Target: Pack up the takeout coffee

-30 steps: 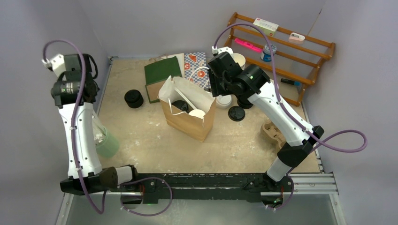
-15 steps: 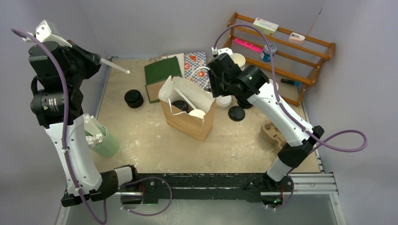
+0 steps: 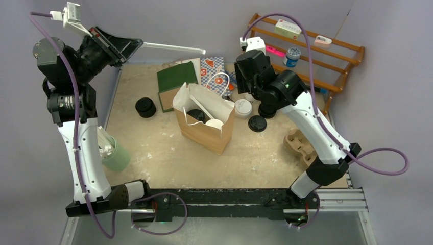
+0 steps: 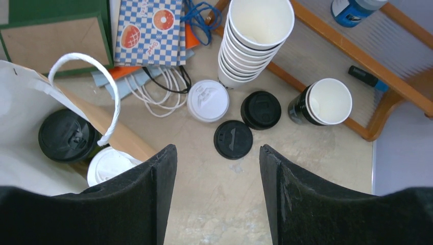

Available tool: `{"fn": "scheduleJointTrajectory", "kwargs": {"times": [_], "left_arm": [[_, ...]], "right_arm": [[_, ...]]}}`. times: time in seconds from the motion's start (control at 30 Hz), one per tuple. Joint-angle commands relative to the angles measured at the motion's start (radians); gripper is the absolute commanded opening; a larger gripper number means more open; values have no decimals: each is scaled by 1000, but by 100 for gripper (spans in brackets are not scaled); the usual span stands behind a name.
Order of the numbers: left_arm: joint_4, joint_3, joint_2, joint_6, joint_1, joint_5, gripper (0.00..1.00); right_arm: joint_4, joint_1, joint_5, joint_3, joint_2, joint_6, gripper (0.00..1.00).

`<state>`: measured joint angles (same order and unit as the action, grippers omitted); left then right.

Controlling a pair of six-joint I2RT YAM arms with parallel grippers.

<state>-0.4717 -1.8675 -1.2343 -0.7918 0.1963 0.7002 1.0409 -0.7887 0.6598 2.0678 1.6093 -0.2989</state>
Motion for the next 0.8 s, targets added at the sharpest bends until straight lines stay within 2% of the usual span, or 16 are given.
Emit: {"fn": "scheduleJointTrajectory", "kwargs": {"times": [0.0,0.13,0.23,0.33,0.5,0.77], "left_arm": [[64,25,2,-84,-2,184,0],[-71,-12,-24,-76,-7,293,0],[-210,-58,-40,8,-14,340,0],[-303,-46,-37,66,-30,316,0],[-323,27,-20,107,-60,235,0],[-303,203,-21,130,-239,96,0]], "right_arm": [[-30,6,55,43,-36,25,63],[-44,8,59,11,-55,24,63],[-63,8,49,-21,-74,15,63],[-70,8,38,-42,-85,6,63],[-81,8,34,-54,-102,7,63],[-137,8,6,-85,-113,41,63]]}}
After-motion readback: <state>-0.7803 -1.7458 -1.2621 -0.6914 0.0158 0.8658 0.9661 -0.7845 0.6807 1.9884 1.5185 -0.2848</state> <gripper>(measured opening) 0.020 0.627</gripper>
